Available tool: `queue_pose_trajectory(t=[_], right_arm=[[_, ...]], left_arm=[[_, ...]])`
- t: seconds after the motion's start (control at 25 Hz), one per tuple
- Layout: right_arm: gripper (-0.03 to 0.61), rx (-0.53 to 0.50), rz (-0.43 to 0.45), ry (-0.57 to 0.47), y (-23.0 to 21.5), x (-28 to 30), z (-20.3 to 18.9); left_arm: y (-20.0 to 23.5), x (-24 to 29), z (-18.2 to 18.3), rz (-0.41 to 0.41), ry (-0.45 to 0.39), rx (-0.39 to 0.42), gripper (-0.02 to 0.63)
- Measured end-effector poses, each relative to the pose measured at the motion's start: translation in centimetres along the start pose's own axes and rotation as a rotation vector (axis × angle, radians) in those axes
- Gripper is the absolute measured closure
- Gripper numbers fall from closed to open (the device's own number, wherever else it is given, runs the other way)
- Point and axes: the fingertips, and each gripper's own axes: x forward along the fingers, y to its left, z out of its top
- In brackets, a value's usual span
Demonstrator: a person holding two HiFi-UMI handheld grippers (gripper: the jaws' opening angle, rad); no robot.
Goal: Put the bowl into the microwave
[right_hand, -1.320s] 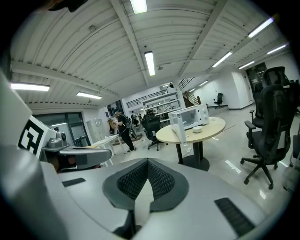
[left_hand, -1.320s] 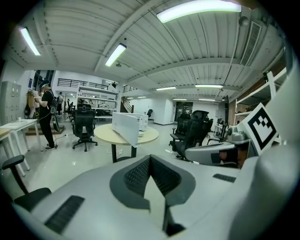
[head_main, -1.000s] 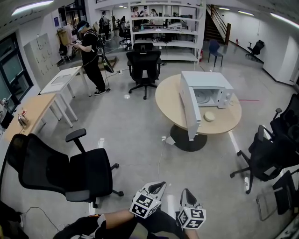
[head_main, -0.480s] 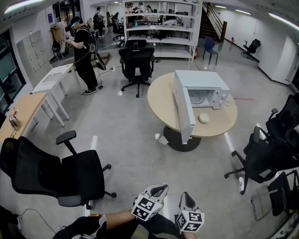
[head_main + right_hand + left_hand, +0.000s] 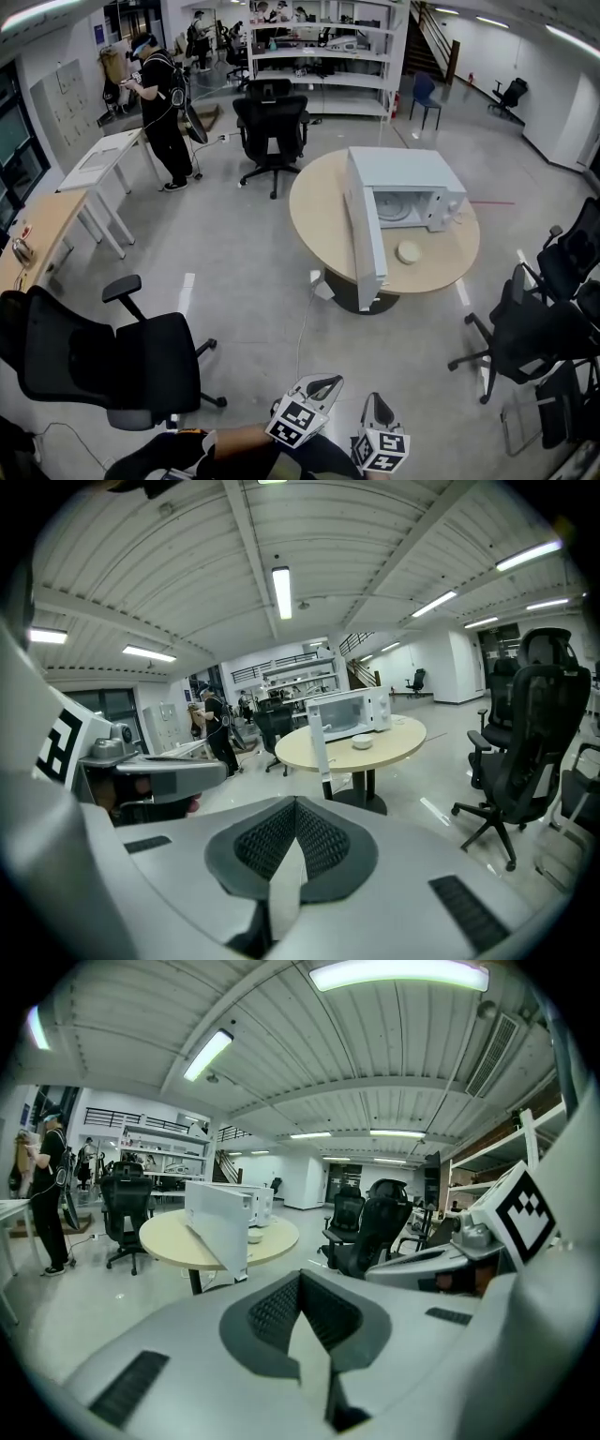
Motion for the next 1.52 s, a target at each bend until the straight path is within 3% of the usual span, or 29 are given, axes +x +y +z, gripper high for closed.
queue_pose_trajectory(t=[0.2,0.52,1.0,1.28,1.52], right_arm=[[0.563,0.003,-0.031,-0.002,-2.6,2.6,2.8],[0.563,-0.008,-0.071,-0.002,-7.1,6.4,6.9],[0.563,-0.04,-0.134,-0.006,-12.4,11.2,11.0],[0.563,-0.048,-0.145,0.004,-14.2,13.6,12.5],[0.563,-0.071,-0.121,0.001,-15.4,14.5,14.1]], left_arm=[[0.6,3.8,2.8,-0.048,-0.015,0.042,0.568],[2.5,9.9,6.6,-0.074,-0.04,0.041,0.568],[3.6,17.6,11.5,-0.178,-0.078,0.078,0.568],[5.0,20.6,12.5,-0.183,-0.088,0.068,0.568],[5.6,22.3,13.1,-0.131,-0.075,0.037,0.568]])
